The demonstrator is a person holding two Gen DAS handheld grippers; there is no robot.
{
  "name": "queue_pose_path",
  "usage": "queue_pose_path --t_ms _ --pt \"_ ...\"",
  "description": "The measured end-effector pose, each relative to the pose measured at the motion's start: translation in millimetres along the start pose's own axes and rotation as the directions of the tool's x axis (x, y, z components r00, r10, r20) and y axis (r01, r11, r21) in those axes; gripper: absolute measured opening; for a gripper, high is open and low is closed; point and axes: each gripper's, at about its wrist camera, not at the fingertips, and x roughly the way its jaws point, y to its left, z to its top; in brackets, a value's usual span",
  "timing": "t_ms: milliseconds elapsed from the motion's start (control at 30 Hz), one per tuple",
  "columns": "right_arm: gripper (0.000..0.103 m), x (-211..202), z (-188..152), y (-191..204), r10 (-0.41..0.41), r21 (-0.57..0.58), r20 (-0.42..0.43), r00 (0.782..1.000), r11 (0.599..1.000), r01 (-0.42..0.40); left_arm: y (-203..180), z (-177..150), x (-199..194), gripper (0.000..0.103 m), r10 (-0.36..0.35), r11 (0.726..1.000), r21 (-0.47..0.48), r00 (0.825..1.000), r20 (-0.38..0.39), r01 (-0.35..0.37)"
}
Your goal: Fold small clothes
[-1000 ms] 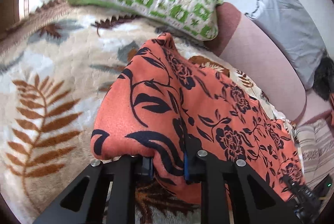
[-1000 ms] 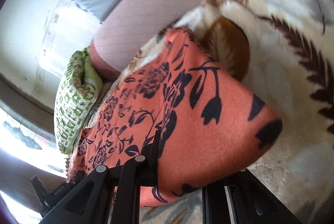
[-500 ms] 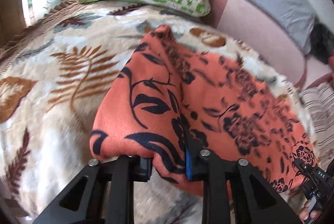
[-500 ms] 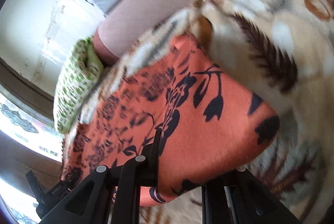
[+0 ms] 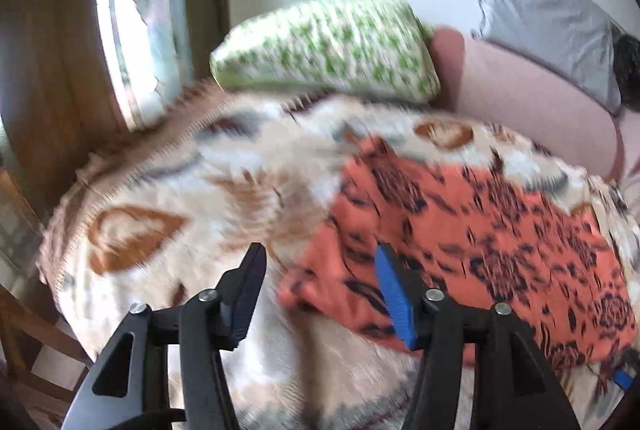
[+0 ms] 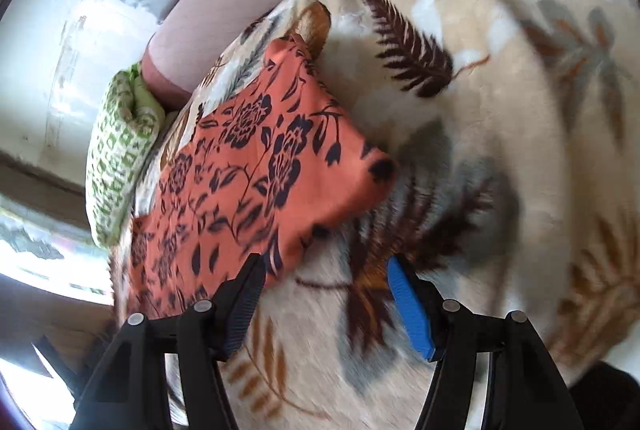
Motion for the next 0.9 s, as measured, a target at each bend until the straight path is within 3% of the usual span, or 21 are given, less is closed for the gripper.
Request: queue_pose_path --t_ms 133,367,700,900 --pt "0.067 -19.7 2.1 18.8 0.006 -0.102 0.075 0.997 0.995 0.002 6.5 9.1 -3.7 0.058 -0.004 1.000 -0.015 1.000 0.030 0.005" --pt "0.059 -3.6 25.6 60.7 -0.011 -0.192 0.131 0.991 0.981 0.036 5.9 10.0 8.2 0.058 -0.015 1.000 -0.012 1.000 0.009 0.015" --pt "0.058 40.4 46.5 50.3 -0.080 -0.133 0.096 0.992 0.987 0.092 7.2 11.4 29.6 0.058 0.005 1.000 -0.013 1.000 -0.030 -0.005" --pt "0.057 65.9 45.5 35.9 -0.127 -0.127 0.053 0.990 0.983 0.133 -6.6 3.5 59.5 0.058 0.025 0.999 0.033 0.990 -0.137 -0.021"
